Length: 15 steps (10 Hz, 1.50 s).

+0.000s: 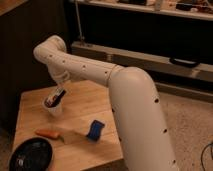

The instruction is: Place the eraser in the ceramic cup

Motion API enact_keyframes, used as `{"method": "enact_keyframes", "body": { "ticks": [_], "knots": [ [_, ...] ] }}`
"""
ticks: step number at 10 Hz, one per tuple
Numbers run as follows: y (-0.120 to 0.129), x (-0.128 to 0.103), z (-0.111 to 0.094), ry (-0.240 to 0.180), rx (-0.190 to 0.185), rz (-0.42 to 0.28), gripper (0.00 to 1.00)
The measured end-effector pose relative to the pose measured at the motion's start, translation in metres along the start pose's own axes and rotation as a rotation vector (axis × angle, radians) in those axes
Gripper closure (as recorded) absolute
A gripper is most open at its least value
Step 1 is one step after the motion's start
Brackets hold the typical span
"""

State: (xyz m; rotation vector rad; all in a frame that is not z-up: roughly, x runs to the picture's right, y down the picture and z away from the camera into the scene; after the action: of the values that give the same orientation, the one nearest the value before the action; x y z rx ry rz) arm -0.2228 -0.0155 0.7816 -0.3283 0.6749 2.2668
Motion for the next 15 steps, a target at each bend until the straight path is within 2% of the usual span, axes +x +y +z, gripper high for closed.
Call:
{"method": "enact_keyframes", "body": {
  "ticks": [14,15],
  "knots": [
    [0.01,0.01,0.016,-0.021,0.035,-0.041,1.0],
    [0.01,0.01,0.016,-0.024,0.037,-0.041,0.97]
  ]
}}
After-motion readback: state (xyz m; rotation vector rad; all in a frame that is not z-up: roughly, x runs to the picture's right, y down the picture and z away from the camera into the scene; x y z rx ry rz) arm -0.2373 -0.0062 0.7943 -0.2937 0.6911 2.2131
